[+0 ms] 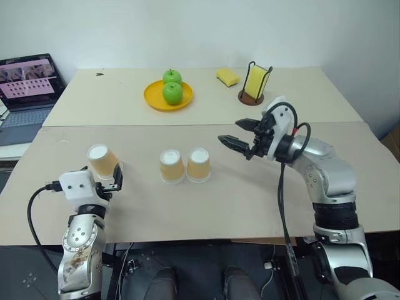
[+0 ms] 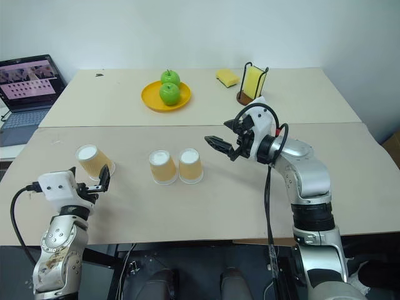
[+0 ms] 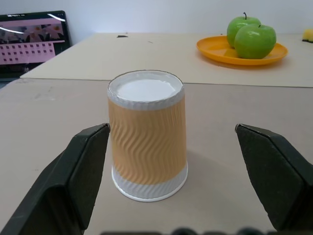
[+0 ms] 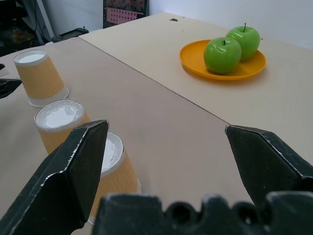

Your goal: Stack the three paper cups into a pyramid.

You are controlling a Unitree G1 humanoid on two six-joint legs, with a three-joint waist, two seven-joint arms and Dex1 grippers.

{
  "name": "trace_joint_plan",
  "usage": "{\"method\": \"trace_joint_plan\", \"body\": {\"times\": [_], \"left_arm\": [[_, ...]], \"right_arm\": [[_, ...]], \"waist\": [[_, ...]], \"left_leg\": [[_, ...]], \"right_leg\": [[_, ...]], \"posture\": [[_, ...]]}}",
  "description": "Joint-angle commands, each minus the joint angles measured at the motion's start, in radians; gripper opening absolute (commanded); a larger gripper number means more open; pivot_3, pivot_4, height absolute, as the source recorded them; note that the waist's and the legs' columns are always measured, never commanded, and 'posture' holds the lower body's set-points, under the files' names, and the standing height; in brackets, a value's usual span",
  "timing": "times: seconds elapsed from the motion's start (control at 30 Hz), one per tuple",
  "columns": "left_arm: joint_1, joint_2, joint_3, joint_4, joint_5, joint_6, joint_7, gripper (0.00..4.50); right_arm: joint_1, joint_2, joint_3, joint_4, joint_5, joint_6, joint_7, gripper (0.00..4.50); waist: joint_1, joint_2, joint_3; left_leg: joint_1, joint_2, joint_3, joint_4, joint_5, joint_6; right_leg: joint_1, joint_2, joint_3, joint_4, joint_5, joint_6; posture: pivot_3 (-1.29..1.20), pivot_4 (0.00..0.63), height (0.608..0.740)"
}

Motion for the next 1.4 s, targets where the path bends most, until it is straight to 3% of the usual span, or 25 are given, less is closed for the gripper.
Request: {"method": "trace_joint_plan", "body": {"times": [0.03, 0.73, 1.27, 1.4], "left_arm": [[-0.061, 0.027, 0.02, 0.052, -0.002, -0.023, -0.013, 4.43], [-0.205, 0.123, 0.065, 0.209, -0.017, -0.012, -0.092, 4.43], [-0.235, 0.123, 0.044, 0.226, -0.041, 0.035, -0.121, 4.43], [-0.237, 0.128, 0.044, 0.228, -0.043, 0.033, -0.125, 3.4]], "right_arm": [[0.008, -0.016, -0.018, -0.057, 0.031, -0.012, -0.006, 4.5], [0.039, -0.032, -0.006, -0.075, 0.052, -0.011, -0.039, 4.5], [0.048, -0.039, 0.004, -0.084, 0.047, -0.005, -0.05, 4.5], [0.059, -0.04, 0.015, -0.083, 0.039, -0.007, -0.056, 4.5]], "waist": [[0.0, 0.0, 0.0], [-0.001, 0.0, 0.0], [-0.001, 0.0, 0.0], [-0.002, 0.0, 0.0]], "left_leg": [[0.0, 0.0, 0.0, 0.0, 0.0, 0.0], [0.0, 0.0, 0.0, 0.0, 0.0, 0.0], [0.0, 0.0, 0.0, 0.0, 0.0, 0.0], [0.0, 0.0, 0.0, 0.0, 0.0, 0.0]], "right_leg": [[0.0, 0.0, 0.0, 0.0, 0.0, 0.0], [0.0, 0.0, 0.0, 0.0, 0.0, 0.0], [0.0, 0.0, 0.0, 0.0, 0.0, 0.0], [0.0, 0.0, 0.0, 0.0, 0.0, 0.0]], "posture": [[0.0, 0.15, 0.732], [0.0, 0.15, 0.732], [0.0, 0.15, 0.732], [0.0, 0.15, 0.732]]}}
